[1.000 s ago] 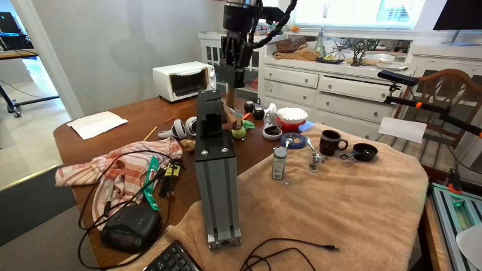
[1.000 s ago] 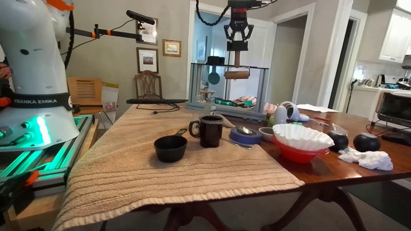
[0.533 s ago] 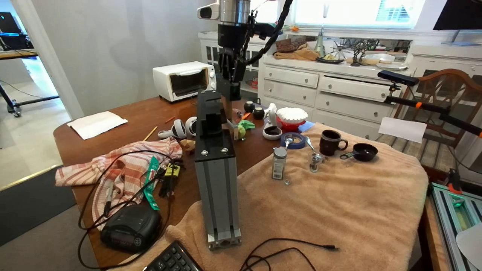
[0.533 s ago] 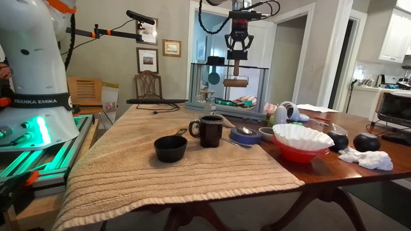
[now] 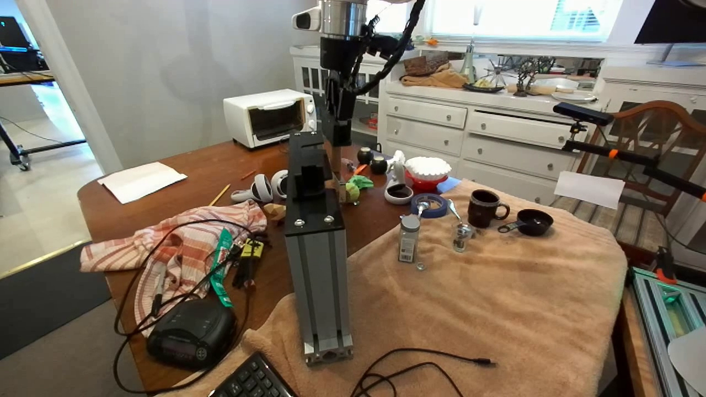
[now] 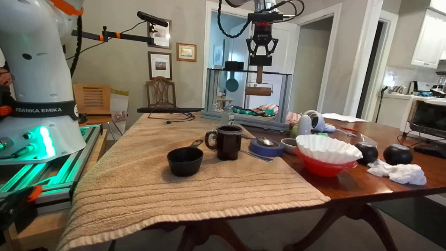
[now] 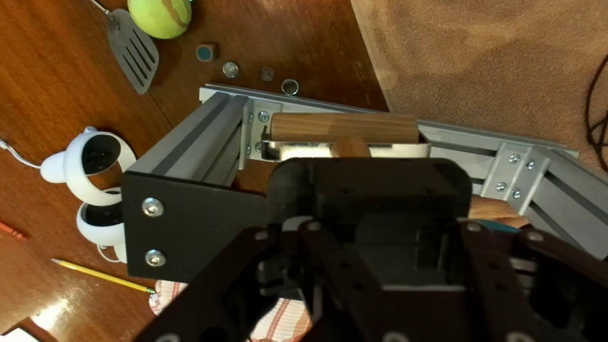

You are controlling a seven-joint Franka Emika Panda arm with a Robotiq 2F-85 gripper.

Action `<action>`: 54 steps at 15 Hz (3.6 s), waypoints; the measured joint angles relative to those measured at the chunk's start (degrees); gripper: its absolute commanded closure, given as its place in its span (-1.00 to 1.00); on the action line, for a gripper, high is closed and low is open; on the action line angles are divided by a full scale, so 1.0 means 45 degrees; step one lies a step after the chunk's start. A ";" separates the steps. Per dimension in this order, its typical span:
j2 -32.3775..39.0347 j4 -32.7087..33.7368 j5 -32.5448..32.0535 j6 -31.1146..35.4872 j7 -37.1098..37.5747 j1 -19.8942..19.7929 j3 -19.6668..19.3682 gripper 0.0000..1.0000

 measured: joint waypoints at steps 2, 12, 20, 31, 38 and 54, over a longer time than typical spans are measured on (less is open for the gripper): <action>0.0070 0.0268 -0.0074 0.0000 0.0340 0.0005 -0.0012 0.56; 0.1142 0.1865 -0.0692 -0.0274 0.0988 0.0188 -0.0023 0.56; 0.1793 0.3253 -0.0886 -0.1015 0.0999 0.0457 -0.0018 0.56; 0.2565 0.4628 -0.1209 -0.1492 0.0993 0.0811 -0.0027 0.56; 0.3119 0.5592 -0.1810 -0.2353 0.0846 0.1078 -0.0029 0.56; 0.4294 0.6711 -0.1688 -0.3087 -0.0008 0.0962 -0.0004 0.56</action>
